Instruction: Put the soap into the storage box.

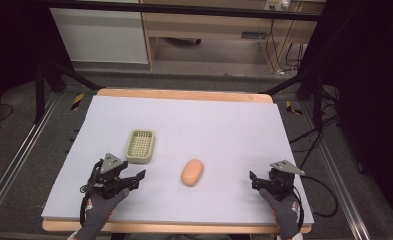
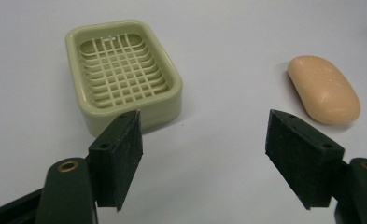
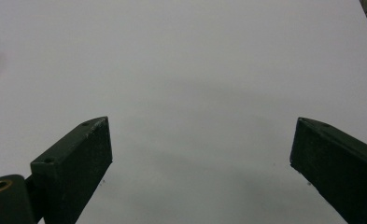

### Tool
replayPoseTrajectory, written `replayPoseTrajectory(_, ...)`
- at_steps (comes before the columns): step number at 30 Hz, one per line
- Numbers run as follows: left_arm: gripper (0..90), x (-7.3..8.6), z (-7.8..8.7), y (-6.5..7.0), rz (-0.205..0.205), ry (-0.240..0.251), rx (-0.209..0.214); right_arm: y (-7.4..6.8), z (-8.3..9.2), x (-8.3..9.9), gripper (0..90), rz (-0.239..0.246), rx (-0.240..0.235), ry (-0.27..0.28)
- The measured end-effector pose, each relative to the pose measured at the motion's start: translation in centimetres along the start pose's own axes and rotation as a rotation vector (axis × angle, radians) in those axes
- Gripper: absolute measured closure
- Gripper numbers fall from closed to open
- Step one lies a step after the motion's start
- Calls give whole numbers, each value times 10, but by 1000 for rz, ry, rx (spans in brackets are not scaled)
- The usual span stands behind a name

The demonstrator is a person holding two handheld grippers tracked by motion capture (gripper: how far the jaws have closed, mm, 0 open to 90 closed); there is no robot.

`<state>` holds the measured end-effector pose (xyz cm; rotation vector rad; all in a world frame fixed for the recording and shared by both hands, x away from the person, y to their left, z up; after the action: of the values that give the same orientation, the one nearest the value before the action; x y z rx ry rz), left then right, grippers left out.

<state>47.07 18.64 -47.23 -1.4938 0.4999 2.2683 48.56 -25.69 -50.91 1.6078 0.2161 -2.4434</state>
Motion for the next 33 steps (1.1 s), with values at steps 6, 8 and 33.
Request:
replayPoseTrajectory(6,266,-6,-4,7,-19,-6,20,0,0,2,65,-2,2,-5)
replayPoseTrajectory(8,266,-8,-5,8,-23,-7,22,0,0,2,67,-7,-2,-5)
replayPoseTrajectory(33,267,-43,-34,52,-48,35,93,0,0,2,75,-23,-3,-12)
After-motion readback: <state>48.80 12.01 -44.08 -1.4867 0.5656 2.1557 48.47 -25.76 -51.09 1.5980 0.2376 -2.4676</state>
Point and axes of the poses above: each handheld gripper's, and its own axes: z roughly backward along the jaws, x roughly out of its underside, y roughly to its right, the point moved 6 cm from there along -z, roughly forward along the jaws, and after that the axes turned 12 degrees about y, right-handed, at the moved point
